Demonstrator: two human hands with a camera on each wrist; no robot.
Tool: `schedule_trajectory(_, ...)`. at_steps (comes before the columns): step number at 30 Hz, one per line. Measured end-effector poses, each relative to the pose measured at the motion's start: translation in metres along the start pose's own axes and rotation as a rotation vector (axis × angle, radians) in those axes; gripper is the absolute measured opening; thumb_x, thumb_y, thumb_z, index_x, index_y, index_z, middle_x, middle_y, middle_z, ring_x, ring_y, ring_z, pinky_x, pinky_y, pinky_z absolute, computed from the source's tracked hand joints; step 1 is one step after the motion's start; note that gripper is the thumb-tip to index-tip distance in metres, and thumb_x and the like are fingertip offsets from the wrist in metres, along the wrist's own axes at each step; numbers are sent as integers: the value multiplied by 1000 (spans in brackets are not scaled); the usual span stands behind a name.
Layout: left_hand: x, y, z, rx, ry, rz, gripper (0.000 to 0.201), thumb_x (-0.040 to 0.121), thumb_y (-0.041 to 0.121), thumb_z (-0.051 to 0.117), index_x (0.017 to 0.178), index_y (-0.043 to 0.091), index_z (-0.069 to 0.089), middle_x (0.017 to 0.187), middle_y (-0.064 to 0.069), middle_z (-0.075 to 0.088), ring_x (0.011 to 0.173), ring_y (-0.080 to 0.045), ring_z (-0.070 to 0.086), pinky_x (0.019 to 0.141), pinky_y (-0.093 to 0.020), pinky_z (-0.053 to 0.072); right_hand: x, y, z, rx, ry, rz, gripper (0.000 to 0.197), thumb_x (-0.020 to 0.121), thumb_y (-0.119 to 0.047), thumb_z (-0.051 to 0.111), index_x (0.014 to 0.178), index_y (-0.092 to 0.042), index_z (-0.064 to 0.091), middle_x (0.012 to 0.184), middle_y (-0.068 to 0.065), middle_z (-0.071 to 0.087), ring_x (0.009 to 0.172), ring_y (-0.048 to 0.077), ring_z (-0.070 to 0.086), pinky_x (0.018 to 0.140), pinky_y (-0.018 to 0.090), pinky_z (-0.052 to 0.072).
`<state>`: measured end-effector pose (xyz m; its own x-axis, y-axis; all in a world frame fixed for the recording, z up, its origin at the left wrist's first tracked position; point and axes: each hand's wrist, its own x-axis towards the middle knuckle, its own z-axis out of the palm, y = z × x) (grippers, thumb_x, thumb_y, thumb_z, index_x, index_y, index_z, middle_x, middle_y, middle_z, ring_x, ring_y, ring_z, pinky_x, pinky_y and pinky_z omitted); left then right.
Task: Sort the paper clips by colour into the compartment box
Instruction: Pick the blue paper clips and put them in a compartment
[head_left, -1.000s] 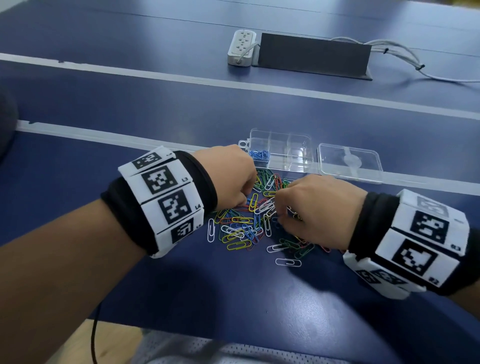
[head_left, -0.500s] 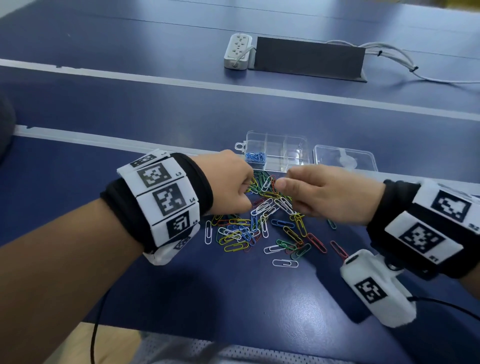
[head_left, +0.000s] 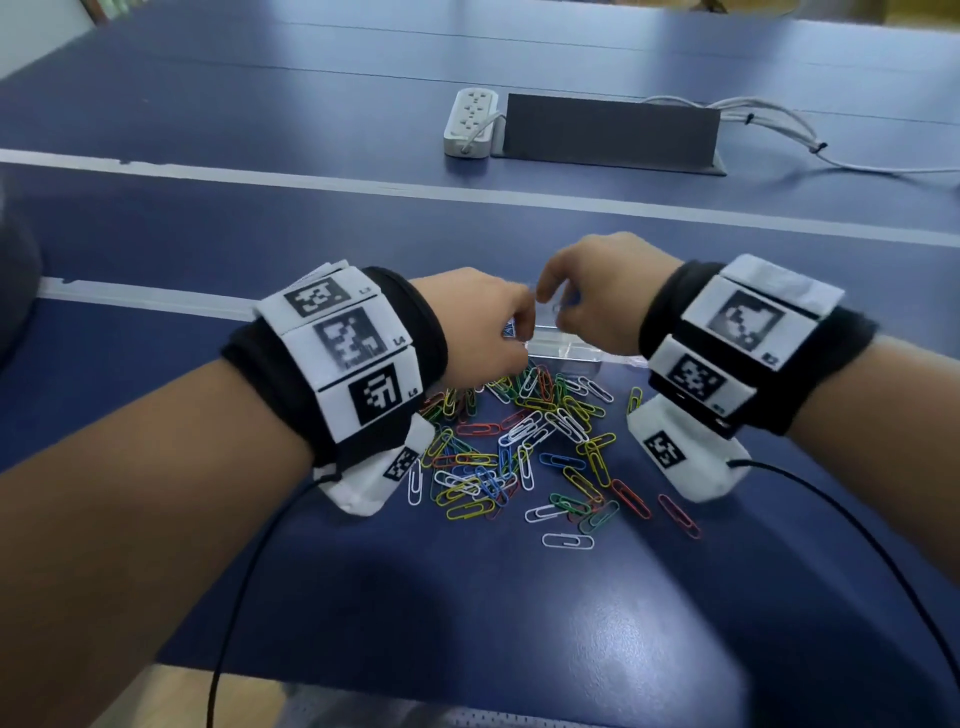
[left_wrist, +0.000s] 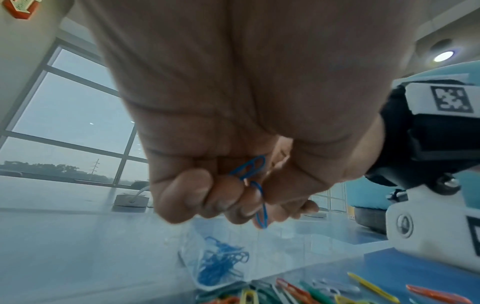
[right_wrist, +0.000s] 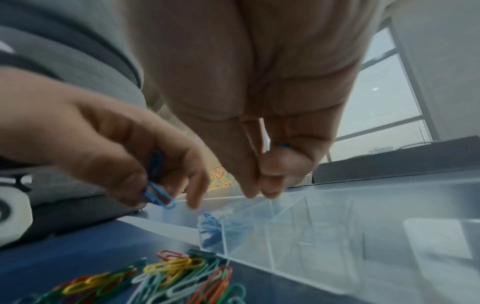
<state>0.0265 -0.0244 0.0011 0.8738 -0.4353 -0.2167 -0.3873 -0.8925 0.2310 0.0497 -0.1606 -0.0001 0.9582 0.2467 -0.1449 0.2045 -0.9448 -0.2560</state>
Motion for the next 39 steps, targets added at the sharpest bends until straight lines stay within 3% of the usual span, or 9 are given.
schedule_trajectory(6,23,-1,-8,-42,46,-12,26,87,17,53,112,16,61,97,0,57,104,-22,57,79,-23,36,5,-6,-5,-1,6,-11,35,79,-8,62,111,-21,62,110,7,67,105,26,61,86,30,47)
schedule_trajectory(9,31,0,-9,-79,72,1,27,88,12,52,107,20,68,109,0,68,100,-17,60,82,-22,40,4,-2,-10,43,-4,16,41,79,-7,60,116,-24,60,111,6,67,106,25,60,89,31,49)
schedule_trajectory(13,36,5,-8,-92,80,43,29,86,10,53,105,23,71,102,2,70,90,-15,61,82,-22,43,2,6,-15,118,-9,47,47,78,-6,57,119,-27,59,108,6,68,98,24,61,83,26,48)
schedule_trajectory(21,32,-4,-13,-136,165,40,19,84,16,59,98,21,71,76,8,63,68,-8,53,69,-16,37,1,22,-12,395,-68,56,50,77,2,59,122,-21,56,89,5,74,84,23,70,84,43,57)
schedule_trajectory(24,21,-13,-15,-115,170,51,14,82,19,61,90,20,72,61,14,55,57,0,50,57,-10,35,-6,23,-12,287,-9,-10,35,78,-2,54,104,-22,67,76,-3,70,70,16,61,81,29,55)
schedule_trajectory(27,8,-18,-11,-68,72,67,8,81,25,65,86,22,71,59,12,55,56,2,49,57,-8,34,-26,15,-10,51,-37,-134,20,78,-15,60,90,-25,74,61,-13,57,62,9,53,59,4,39)
schedule_trajectory(32,-14,-20,1,31,-112,66,8,77,31,70,81,24,73,54,11,55,53,3,49,57,-11,37,-58,0,11,-138,-244,-280,16,79,-27,61,82,-19,74,78,0,73,76,19,65,73,24,52)
schedule_trajectory(36,-27,-19,7,68,-164,45,14,77,41,69,80,27,72,55,11,52,54,0,47,56,-17,39,-63,-4,27,-272,-305,-287,32,82,-36,58,62,-13,48,60,1,46,74,29,57,69,28,50)
schedule_trajectory(39,-33,-17,13,69,-206,40,20,76,45,69,80,25,71,57,10,51,57,-4,47,54,-19,37,-63,-4,27,-294,-260,-294,21,84,-27,54,67,-17,46,69,7,51,77,30,59,65,27,45)
